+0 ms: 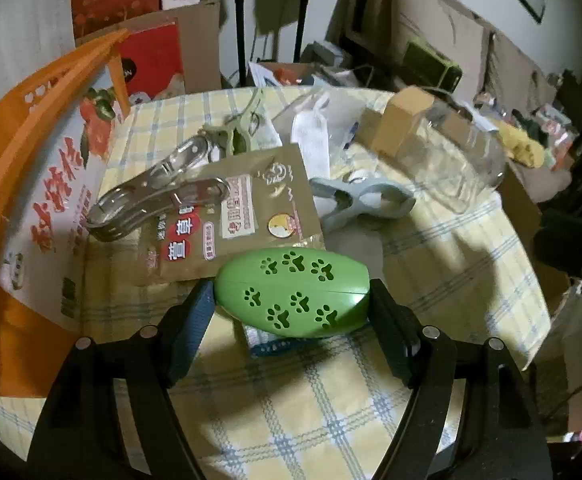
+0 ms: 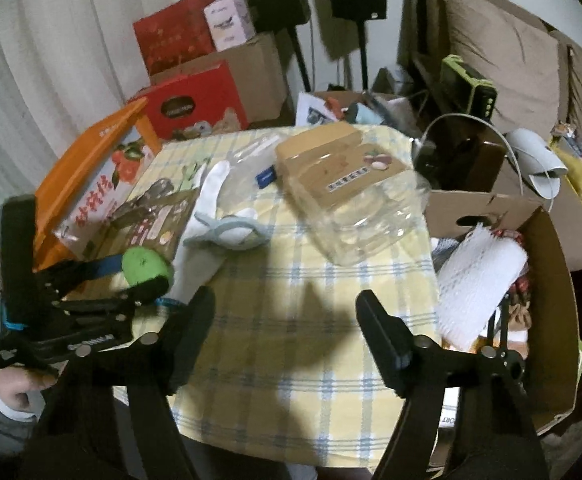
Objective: Organize objects
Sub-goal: 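Lower the left gripper onto the green paw-print egg and grasp it, then lift the green paw-print egg with the left gripper toward the orange basket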
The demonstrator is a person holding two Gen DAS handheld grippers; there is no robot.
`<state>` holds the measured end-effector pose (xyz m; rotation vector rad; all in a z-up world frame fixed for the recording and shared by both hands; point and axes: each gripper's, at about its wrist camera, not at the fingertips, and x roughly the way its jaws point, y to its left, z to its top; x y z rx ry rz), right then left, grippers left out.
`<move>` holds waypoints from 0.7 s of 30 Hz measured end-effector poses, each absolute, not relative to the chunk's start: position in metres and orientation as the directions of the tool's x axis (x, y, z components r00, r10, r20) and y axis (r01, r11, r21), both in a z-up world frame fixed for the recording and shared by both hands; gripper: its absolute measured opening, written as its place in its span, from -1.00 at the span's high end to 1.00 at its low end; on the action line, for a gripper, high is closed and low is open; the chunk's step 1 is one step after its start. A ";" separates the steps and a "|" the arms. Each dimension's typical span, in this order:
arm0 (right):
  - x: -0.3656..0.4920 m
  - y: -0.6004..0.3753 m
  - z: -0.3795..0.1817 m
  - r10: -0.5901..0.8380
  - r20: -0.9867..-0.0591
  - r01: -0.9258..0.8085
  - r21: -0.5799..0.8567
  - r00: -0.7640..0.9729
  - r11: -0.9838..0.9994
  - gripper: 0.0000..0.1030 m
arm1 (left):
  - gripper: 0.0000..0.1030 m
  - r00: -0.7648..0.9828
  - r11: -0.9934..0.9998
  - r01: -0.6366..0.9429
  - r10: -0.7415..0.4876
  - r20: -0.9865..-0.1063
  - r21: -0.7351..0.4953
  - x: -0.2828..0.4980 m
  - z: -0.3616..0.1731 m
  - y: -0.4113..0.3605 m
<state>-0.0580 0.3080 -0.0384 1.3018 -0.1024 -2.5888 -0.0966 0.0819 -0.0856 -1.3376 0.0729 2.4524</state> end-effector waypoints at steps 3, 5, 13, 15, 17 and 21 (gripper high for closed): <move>-0.063 0.302 -0.039 -0.260 -0.783 0.198 0.178 -0.564 -0.964 -0.43 | -0.43 -0.509 -0.937 -0.325 0.291 -0.810 -0.133 -0.093 -0.075 0.076; -0.067 0.296 -0.039 -0.271 -0.782 0.213 0.180 -0.561 -0.960 -0.41 | -0.43 -0.516 -0.935 -0.322 0.305 -0.801 -0.149 -0.090 -0.066 0.070; -0.091 0.261 -0.037 -0.367 -0.768 0.294 0.241 -0.525 -0.925 -0.24 | -0.43 -0.545 -0.927 -0.310 0.357 -0.759 -0.214 -0.071 -0.025 0.038; -0.097 0.251 -0.040 -0.391 -0.765 0.311 0.259 -0.512 -0.914 -0.19 | -0.43 -0.554 -0.924 -0.318 0.363 -0.749 -0.213 -0.066 -0.013 0.034; -0.105 0.239 -0.045 -0.419 -0.765 0.324 0.286 -0.490 -0.902 -0.16 | -0.43 -0.563 -0.921 -0.323 0.374 -0.737 -0.220 -0.062 -0.002 0.030; -0.124 0.219 -0.059 -0.446 -0.771 0.326 0.322 -0.454 -0.889 0.00 | -0.43 -0.601 -0.921 -0.328 0.376 -0.706 -0.212 -0.056 0.024 0.016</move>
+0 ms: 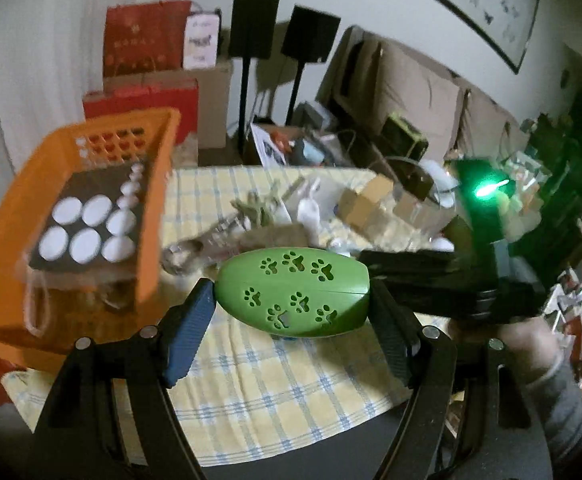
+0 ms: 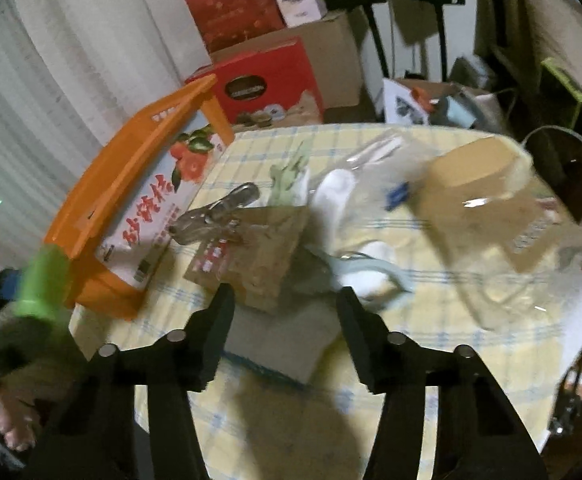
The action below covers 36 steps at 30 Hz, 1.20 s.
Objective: Organize objects
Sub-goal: 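Lift the green paw-print egg with the left gripper toward the orange basket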
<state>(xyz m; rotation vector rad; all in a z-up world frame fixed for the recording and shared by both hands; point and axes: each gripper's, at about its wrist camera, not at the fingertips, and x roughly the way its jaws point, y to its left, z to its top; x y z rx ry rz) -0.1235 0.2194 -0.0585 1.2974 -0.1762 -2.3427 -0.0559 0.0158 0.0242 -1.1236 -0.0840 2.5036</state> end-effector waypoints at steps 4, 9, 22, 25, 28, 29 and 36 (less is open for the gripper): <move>-0.136 0.212 -0.065 -0.444 -0.776 0.313 0.330 -0.447 -0.891 0.01 | -0.43 -0.624 -0.935 -0.290 0.348 -0.700 -0.206 -0.058 0.038 -0.006; -0.140 0.221 -0.060 -0.354 -0.799 0.274 0.245 -0.486 -0.930 0.01 | -0.43 -0.643 -0.951 -0.232 0.308 -0.701 -0.205 -0.067 0.041 -0.033; -0.158 0.242 -0.081 -0.221 -0.872 0.157 0.169 -0.436 -0.973 -0.44 | -0.43 -0.613 -0.948 -0.210 0.318 -0.723 -0.239 -0.077 0.019 -0.045; -0.162 0.239 -0.087 -0.217 -0.881 0.140 0.173 -0.420 -0.975 -0.58 | -0.43 -0.610 -0.946 -0.213 0.326 -0.722 -0.246 -0.076 0.018 -0.044; -0.166 0.236 -0.094 -0.190 -0.890 0.133 0.147 -0.414 -0.980 -0.56 | -0.43 -0.609 -0.946 -0.213 0.325 -0.724 -0.246 -0.076 0.017 -0.044; -0.167 0.235 -0.096 -0.189 -0.891 0.133 0.146 -0.412 -0.980 -0.53 | -0.43 -0.608 -0.946 -0.212 0.324 -0.725 -0.245 -0.077 0.017 -0.044; -0.163 0.233 -0.090 -0.181 -0.878 0.150 0.127 -0.442 -0.981 -0.21 | -0.43 -0.614 -0.952 -0.197 0.306 -0.727 -0.234 -0.080 0.018 -0.051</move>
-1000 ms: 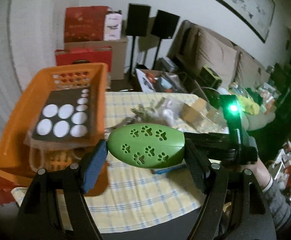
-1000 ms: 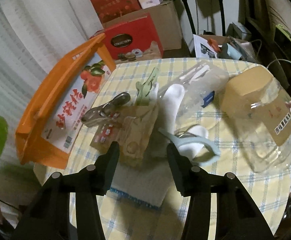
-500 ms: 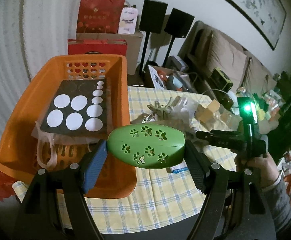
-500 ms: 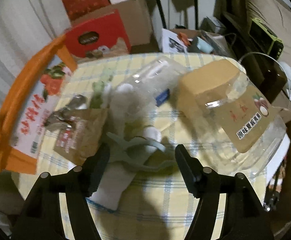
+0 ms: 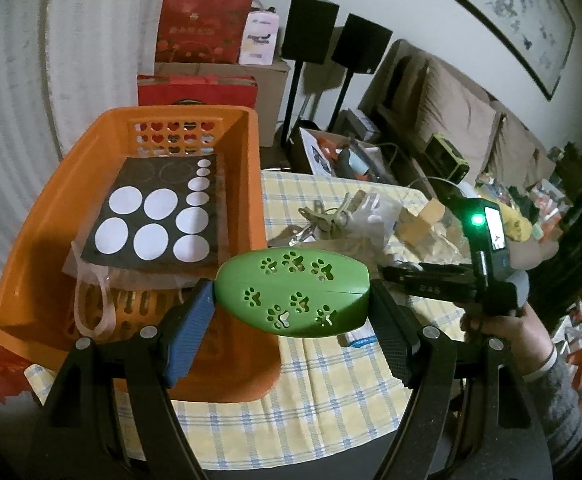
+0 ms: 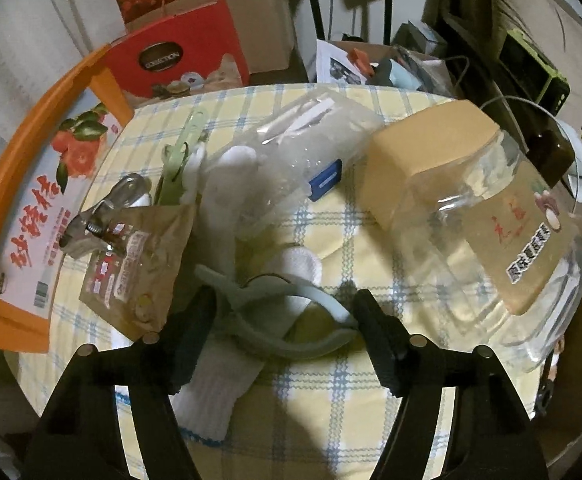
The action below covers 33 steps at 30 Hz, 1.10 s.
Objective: Organize objects
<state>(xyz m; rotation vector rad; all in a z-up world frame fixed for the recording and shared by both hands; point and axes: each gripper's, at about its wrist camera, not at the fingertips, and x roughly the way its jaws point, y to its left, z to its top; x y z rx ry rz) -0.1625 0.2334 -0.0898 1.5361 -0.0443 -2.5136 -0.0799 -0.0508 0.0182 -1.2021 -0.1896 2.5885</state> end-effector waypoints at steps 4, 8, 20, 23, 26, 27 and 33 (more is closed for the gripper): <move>-0.157 0.239 -0.074 -0.170 -0.868 0.153 0.110 -0.466 -0.982 0.55 | -0.43 -0.621 -0.956 -0.183 0.294 -0.726 -0.230 -0.082 0.020 -0.059; -0.159 0.239 -0.077 -0.174 -0.880 0.144 0.122 -0.442 -0.982 0.25 | -0.43 -0.622 -0.958 -0.165 0.287 -0.729 -0.236 -0.084 0.020 -0.067; -0.155 0.198 -0.076 -0.184 -0.876 0.448 -0.040 -0.446 -0.893 -0.54 | -0.43 -0.609 -0.956 -0.157 0.291 -0.738 -0.247 -0.084 0.014 -0.077; -0.156 0.194 -0.084 -0.167 -0.894 0.537 -0.094 -0.416 -0.838 -0.54 | -0.43 -0.607 -0.957 -0.154 0.288 -0.741 -0.245 -0.084 0.012 -0.077; -0.160 0.193 -0.090 -0.185 -0.905 0.590 -0.086 -0.383 -0.803 -0.53 | -0.43 -0.605 -0.957 -0.155 0.287 -0.742 -0.244 -0.084 0.012 -0.078; -0.161 0.193 -0.092 -0.193 -0.908 0.604 -0.078 -0.371 -0.793 -0.53 | -0.43 -0.605 -0.957 -0.154 0.287 -0.743 -0.245 -0.085 0.011 -0.078; -0.164 0.190 -0.106 -0.219 -0.926 0.665 -0.044 -0.308 -0.746 -0.31 | -0.43 -0.602 -0.957 -0.152 0.289 -0.744 -0.249 -0.086 0.011 -0.079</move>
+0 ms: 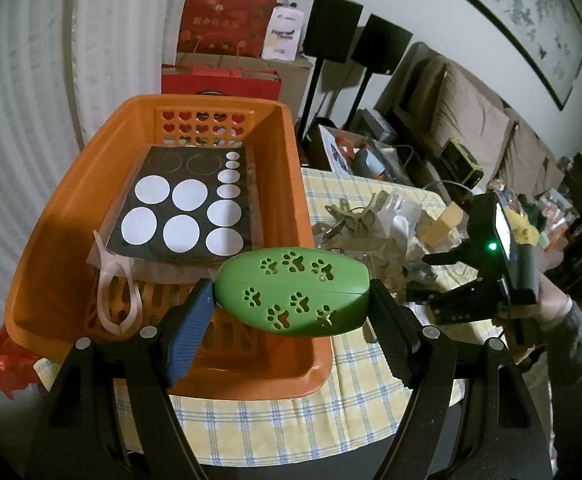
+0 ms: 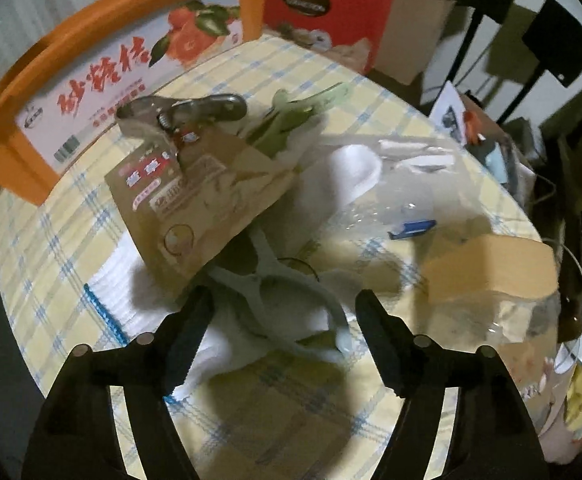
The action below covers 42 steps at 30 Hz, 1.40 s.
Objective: Organize objects
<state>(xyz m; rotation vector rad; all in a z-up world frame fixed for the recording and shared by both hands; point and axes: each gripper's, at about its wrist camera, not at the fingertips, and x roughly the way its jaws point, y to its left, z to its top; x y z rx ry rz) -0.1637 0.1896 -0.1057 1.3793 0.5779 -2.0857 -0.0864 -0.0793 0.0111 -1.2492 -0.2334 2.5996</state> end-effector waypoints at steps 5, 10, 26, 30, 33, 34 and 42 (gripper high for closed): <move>-0.158 0.194 -0.104 -0.238 -0.921 0.657 -0.024 -0.307 -0.753 -0.04 | -0.43 -0.602 -0.956 -0.145 0.290 -0.744 -0.256 -0.088 0.009 -0.081; -0.150 0.206 -0.096 -0.262 -0.909 0.618 0.006 -0.325 -0.786 -0.03 | -0.43 -0.601 -0.954 -0.154 0.297 -0.742 -0.257 -0.087 0.010 -0.079; -0.112 0.215 -0.016 -0.277 -0.831 0.497 0.002 -0.481 -0.868 -0.03 | -0.43 -0.607 -0.962 -0.131 0.270 -0.747 -0.241 -0.091 0.017 -0.091; -0.115 0.195 0.000 -0.321 -0.809 0.513 0.028 -0.493 -0.858 -0.03 | -0.43 -0.607 -0.967 -0.115 0.248 -0.755 -0.225 -0.097 0.016 -0.101; -0.119 0.174 0.008 -0.356 -0.798 0.528 0.056 -0.486 -0.847 -0.03 | -0.43 -0.601 -0.970 -0.100 0.236 -0.764 -0.221 -0.104 0.013 -0.111; -0.121 0.166 0.010 -0.369 -0.794 0.534 0.066 -0.484 -0.843 -0.03 | -0.43 -0.599 -0.971 -0.096 0.232 -0.766 -0.220 -0.106 0.011 -0.114; -0.133 0.107 0.021 -0.430 -0.767 0.560 0.112 -0.476 -0.821 -0.03 | -0.43 -0.601 -0.984 -0.041 0.162 -0.782 -0.171 -0.118 0.005 -0.139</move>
